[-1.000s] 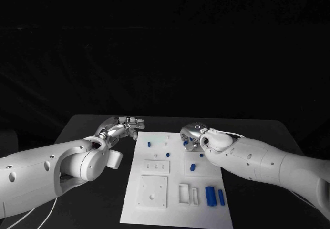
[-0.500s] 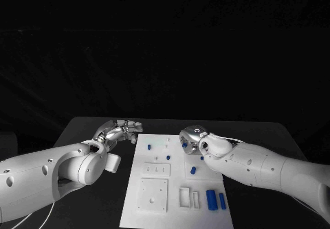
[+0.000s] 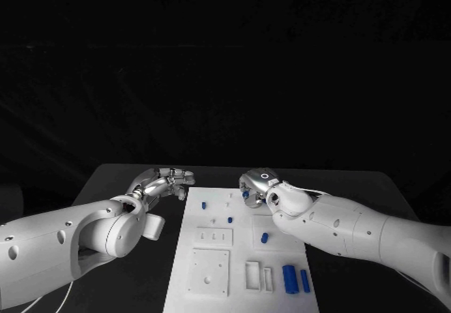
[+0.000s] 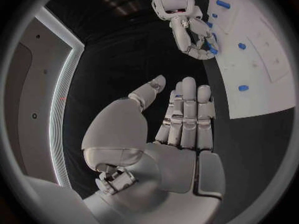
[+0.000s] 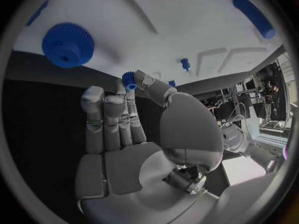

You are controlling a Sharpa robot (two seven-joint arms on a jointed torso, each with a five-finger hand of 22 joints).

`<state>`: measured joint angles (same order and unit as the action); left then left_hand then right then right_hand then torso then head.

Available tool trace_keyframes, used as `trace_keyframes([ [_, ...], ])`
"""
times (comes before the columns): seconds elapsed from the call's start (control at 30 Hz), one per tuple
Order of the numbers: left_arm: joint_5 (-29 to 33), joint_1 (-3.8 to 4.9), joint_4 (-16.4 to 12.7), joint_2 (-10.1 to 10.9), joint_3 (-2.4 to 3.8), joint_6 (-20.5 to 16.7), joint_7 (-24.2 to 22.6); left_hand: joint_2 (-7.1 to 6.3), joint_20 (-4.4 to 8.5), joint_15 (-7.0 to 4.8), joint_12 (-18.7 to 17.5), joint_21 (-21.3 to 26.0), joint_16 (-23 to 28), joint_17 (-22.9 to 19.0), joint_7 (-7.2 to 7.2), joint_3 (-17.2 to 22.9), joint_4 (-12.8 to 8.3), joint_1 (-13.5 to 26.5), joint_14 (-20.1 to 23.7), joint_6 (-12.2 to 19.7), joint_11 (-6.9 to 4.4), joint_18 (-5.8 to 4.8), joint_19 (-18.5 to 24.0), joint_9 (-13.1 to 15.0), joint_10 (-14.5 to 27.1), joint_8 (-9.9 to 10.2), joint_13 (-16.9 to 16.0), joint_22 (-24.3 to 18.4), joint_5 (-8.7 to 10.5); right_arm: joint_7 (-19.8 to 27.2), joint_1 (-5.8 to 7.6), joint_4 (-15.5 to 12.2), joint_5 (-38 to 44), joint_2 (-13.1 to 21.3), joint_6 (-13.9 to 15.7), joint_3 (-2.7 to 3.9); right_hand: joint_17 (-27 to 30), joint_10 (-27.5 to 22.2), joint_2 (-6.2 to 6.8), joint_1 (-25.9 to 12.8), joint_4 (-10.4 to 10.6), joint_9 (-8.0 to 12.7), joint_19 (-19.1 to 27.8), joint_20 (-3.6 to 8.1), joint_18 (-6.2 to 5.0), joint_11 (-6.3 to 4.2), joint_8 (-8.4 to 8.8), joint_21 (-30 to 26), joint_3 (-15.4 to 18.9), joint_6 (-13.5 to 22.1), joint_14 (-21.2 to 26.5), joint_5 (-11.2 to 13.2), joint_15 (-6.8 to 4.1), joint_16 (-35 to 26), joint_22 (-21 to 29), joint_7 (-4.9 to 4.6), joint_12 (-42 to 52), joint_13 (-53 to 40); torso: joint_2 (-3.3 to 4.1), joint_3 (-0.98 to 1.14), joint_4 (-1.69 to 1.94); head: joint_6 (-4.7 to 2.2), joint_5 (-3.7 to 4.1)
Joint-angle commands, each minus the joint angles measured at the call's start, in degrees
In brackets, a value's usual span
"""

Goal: Assemble the parts on the task board

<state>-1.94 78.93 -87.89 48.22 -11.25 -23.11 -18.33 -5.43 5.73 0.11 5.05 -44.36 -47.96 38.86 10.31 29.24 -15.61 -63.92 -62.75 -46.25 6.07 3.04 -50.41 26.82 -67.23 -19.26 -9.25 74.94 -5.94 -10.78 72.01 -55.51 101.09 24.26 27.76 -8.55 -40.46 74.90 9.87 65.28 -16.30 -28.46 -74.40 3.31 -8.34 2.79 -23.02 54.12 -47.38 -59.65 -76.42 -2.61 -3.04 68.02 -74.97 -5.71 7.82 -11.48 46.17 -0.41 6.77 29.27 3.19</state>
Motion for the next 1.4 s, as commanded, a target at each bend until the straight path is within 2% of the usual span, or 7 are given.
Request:
trace_keyframes([
  [0.03,-0.2,0.16,-0.09,-0.22,0.06,0.42,-0.36,-0.04,-0.06,-0.08,-0.34,-0.26,-0.35,-0.08,0.04,0.0,0.22,0.33,-0.5,0.16,0.32,2.14,-0.38,0.09,0.23,0.21,-0.05,0.71,0.28,-2.04,0.2,0.48,1.85,-0.74,3.06,0.05,0.1,1.91,-0.1,0.73,-0.03,-0.08,-0.96,1.38,-6.66,-1.1,-0.18,0.26,-0.35,-0.33,1.39,-0.2,-1.7,0.38,-1.2,0.17,0.17,-4.77,0.09,-0.01,0.07,-0.19,0.08],
  [0.33,-0.23,0.26,0.28,-0.86,0.07,0.39,-0.37,-0.05,-0.06,-0.08,-0.37,-0.3,-0.4,-0.09,0.04,0.03,0.2,0.3,-0.52,0.16,0.32,2.16,-0.39,0.1,0.23,0.22,-0.06,0.71,0.27,-1.86,0.19,2.49,1.84,-3.58,3.3,0.07,0.16,1.83,0.03,0.78,0.02,-0.16,-0.94,1.43,-6.66,-1.09,-0.16,0.33,-0.45,-0.37,1.41,-0.2,-1.7,0.42,-1.18,0.2,0.1,-4.93,0.27,0.0,0.19,-0.39,0.12],
  [0.47,-0.29,0.26,0.48,-1.15,0.07,0.44,-0.34,-0.05,-0.06,-0.08,-0.39,-0.33,-0.44,-0.09,0.04,0.04,0.19,0.29,-0.55,0.16,0.32,2.18,-0.4,0.11,0.22,0.23,-0.07,0.71,0.26,-1.62,0.18,4.07,1.85,-4.98,3.28,0.07,0.19,1.78,0.03,0.79,0.03,-0.18,-0.92,1.43,-6.66,-1.08,-0.13,0.35,-0.49,-0.36,1.42,-0.2,-1.68,0.42,-1.17,0.2,0.06,-4.97,0.27,-0.01,0.41,-0.34,0.09],
  [0.83,-0.39,0.39,0.56,-1.51,0.08,0.44,-0.34,-0.06,-0.06,-0.09,-0.43,-0.38,-0.49,-0.1,0.04,0.07,0.17,0.27,-0.57,0.15,0.32,2.2,-0.41,0.13,0.22,0.24,-0.08,0.71,0.26,-1.09,0.03,6.21,1.72,-6.9,2.92,0.06,0.25,1.64,0.08,0.77,0.07,-0.23,-0.88,1.44,-6.66,-1.03,-0.07,0.4,-0.54,-0.32,1.45,-0.2,-1.64,0.44,-1.15,0.18,-0.04,-5.09,0.62,-0.46,1.14,-0.47,0.48],
  [1.07,-0.61,0.68,0.5,-1.64,0.08,0.43,-0.3,-0.08,-0.06,-0.09,-0.46,-0.41,-0.53,-0.11,0.04,0.08,0.15,0.27,-0.58,0.15,0.32,2.21,-0.41,0.14,0.21,0.25,-0.09,0.71,0.26,-0.88,-0.07,6.94,1.69,-7.43,2.34,0.05,0.3,1.56,0.07,0.77,0.08,-0.26,-0.86,1.45,-6.66,-1.0,-0.02,0.43,-0.57,-0.28,1.46,-0.2,-1.61,0.45,-1.13,0.16,-0.11,-5.16,0.73,-0.4,1.01,-0.59,0.64],
  [1.27,-0.62,0.94,0.44,-1.76,0.09,0.44,-0.35,-0.09,-0.06,-0.09,-0.47,-0.43,-0.54,-0.12,0.04,0.08,0.14,0.26,-0.59,0.15,0.32,2.22,-0.41,0.15,0.21,0.25,-0.09,0.71,0.27,-0.76,-0.16,6.88,1.65,-7.5,1.82,0.03,0.31,1.53,0.08,0.76,0.07,-0.27,-0.85,1.45,-6.66,-0.99,0.0,0.44,-0.57,-0.27,1.47,-0.2,-1.6,0.46,-1.13,0.16,-0.14,-5.19,0.85,-0.49,0.99,-0.31,0.42],
  [1.4,-0.62,1.01,0.38,-1.74,0.09,0.44,-0.33,-0.1,-0.06,-0.09,-0.48,-0.45,-0.57,-0.12,0.03,0.09,0.13,0.26,-0.61,0.14,0.32,2.22,-0.42,0.15,0.21,0.25,-0.1,0.71,0.27,-0.91,-0.21,6.96,1.64,-7.45,1.35,0.02,0.32,1.51,0.08,0.75,0.07,-0.28,-0.84,1.45,-6.66,-0.98,0.02,0.45,-0.57,-0.26,1.47,-0.2,-1.59,0.46,-1.13,0.15,-0.16,-5.22,0.81,-0.38,0.94,-0.16,0.27],
])
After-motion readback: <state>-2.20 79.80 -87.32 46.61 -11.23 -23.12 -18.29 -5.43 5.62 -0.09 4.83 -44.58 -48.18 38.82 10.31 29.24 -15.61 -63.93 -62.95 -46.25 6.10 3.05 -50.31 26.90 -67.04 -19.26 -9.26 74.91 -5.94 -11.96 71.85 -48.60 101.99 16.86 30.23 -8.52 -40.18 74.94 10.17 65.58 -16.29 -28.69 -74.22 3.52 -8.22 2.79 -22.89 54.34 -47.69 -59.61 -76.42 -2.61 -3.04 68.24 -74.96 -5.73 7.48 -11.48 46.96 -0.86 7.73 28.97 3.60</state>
